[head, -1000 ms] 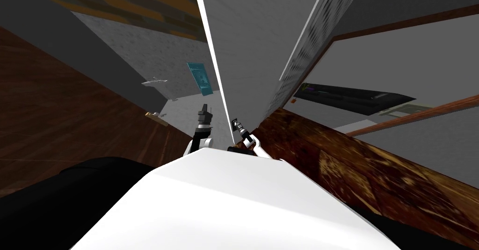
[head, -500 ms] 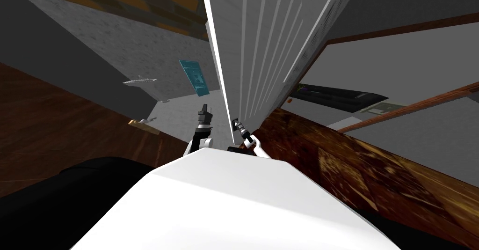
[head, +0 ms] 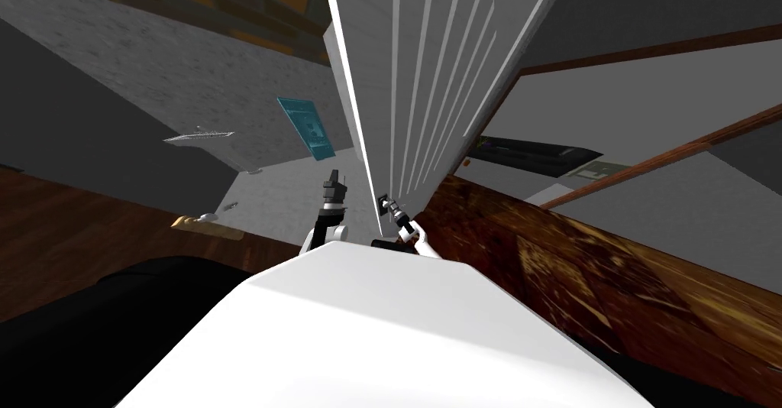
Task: Push the door open
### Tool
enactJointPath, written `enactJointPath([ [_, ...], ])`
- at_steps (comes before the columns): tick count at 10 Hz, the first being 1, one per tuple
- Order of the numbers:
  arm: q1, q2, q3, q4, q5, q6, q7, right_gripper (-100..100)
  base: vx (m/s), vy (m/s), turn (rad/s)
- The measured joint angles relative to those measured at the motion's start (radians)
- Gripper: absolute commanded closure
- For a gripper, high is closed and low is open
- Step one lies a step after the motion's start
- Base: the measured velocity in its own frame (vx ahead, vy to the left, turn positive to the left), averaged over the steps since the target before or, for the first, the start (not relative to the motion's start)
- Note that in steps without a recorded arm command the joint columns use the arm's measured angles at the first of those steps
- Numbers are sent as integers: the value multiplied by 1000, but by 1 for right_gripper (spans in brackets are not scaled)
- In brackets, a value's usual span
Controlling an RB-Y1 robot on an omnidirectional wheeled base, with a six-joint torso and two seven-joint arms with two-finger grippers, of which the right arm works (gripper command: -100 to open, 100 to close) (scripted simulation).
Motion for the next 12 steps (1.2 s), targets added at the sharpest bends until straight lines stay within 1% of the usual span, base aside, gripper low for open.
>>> enactJointPath([
  [1, 9, -6, -12, -16, 9, 6, -4, 100, 107, 154, -147],
  [2, 16, -4, -21, -20, 18, 11, -6, -100, -120, -14, -75],
  [4, 20, -9, -12, -31, 19, 13, -12, -100, -159, -93, 10],
  [6, 27, -13, -2, -44, 19, 15, -18, -100, -178, -141, -29],
  [9, 34, -16, 18, -69, 19, 22, -32, -100, -240, -115, -29],
  [10, 38, -15, 24, -73, 19, 21, -36, -100, -95, -47, 0],
  [12, 37, -18, 21, -71, 18, 20, -36, -100, 110, 120, 35],
])
